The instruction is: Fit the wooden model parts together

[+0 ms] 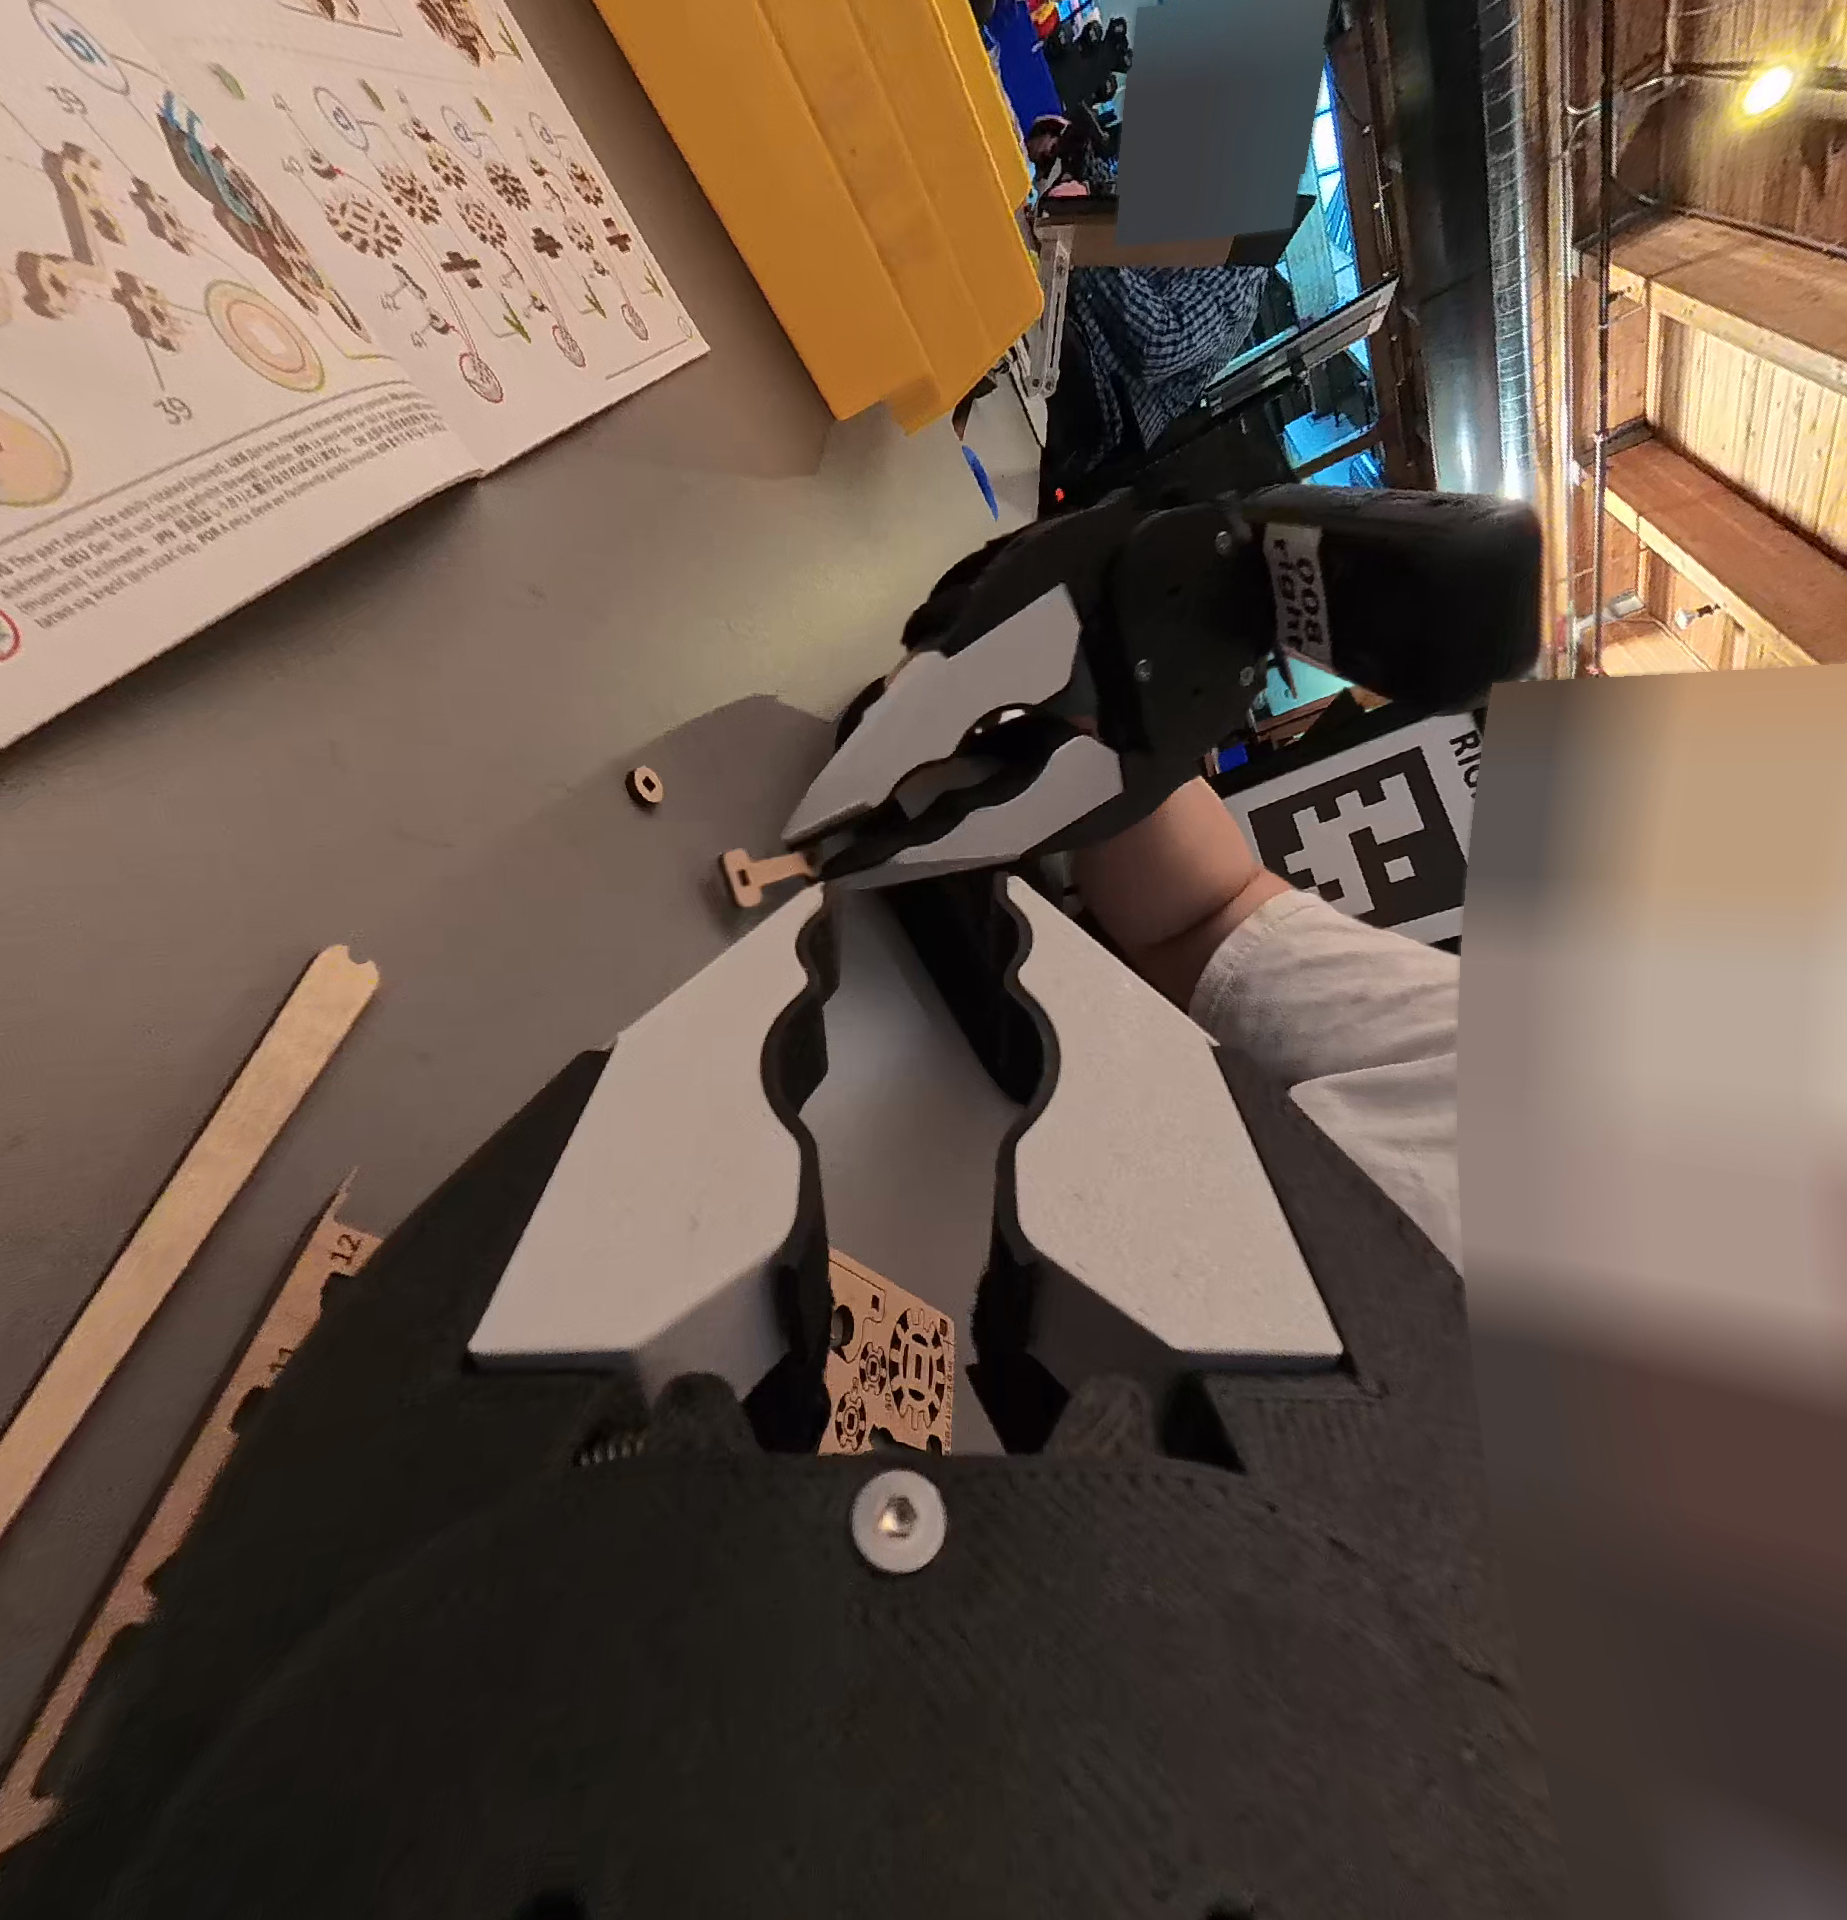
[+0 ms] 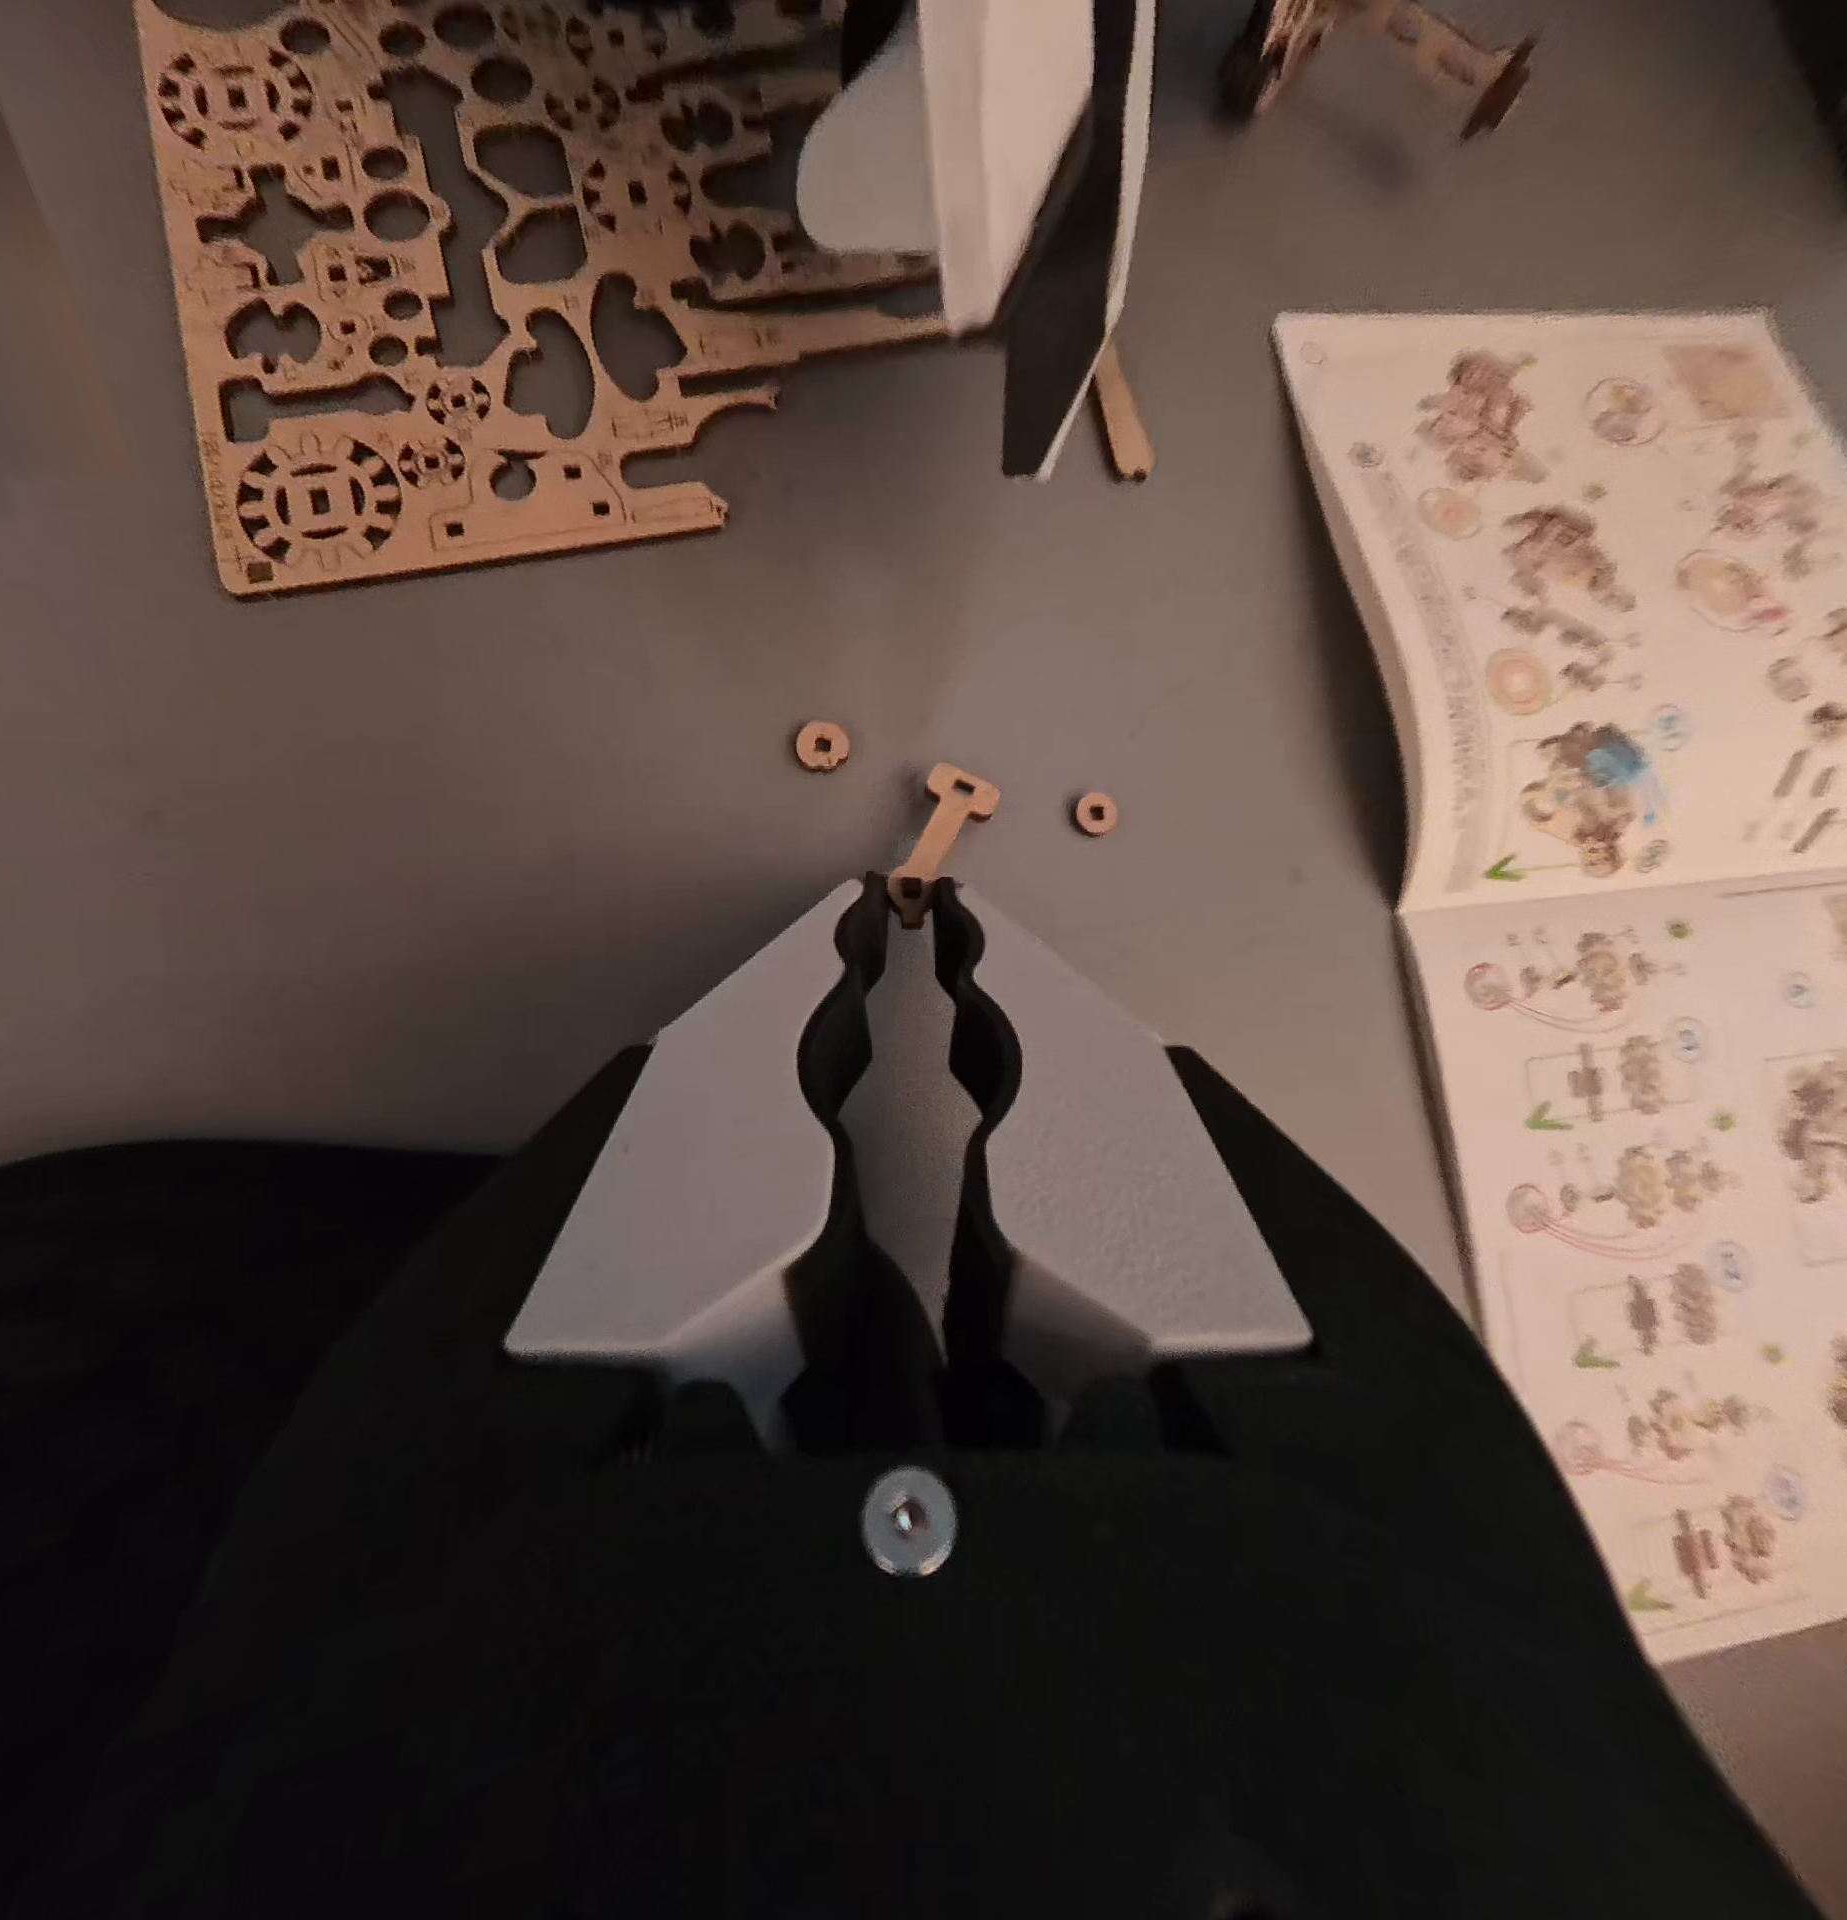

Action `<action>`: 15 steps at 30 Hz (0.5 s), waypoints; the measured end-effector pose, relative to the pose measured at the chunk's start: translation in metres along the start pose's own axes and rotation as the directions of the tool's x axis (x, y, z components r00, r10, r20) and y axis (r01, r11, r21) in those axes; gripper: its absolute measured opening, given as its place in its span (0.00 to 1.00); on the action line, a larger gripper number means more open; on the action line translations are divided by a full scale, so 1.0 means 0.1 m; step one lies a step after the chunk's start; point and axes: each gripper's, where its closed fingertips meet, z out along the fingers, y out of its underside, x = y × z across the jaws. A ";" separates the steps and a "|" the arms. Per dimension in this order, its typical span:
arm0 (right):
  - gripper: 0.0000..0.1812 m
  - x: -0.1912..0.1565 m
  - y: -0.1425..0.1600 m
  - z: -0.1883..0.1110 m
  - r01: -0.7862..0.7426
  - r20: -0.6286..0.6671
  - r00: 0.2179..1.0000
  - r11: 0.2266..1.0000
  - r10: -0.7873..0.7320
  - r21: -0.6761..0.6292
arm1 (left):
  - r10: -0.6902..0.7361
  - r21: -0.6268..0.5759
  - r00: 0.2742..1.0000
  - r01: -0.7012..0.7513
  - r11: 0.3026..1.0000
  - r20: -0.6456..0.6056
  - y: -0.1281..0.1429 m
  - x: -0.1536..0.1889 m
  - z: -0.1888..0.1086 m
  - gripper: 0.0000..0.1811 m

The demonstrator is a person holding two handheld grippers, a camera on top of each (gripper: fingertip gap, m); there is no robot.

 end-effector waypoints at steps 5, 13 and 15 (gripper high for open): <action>0.04 0.01 0.01 -0.05 0.010 0.000 1.000 1.000 -0.010 0.013 | -0.002 0.000 1.000 0.002 1.000 -0.004 0.00 0.01 0.00 0.15; 0.06 -0.03 0.17 0.02 -0.009 0.038 0.999 1.000 0.010 -0.026 | 0.004 -0.001 1.000 -0.004 1.000 -0.008 0.01 0.03 0.01 0.14; 0.04 0.02 0.08 -0.05 -0.023 0.020 1.000 0.999 0.022 0.025 | 0.005 0.000 1.000 -0.005 1.000 -0.008 0.01 0.03 0.01 0.14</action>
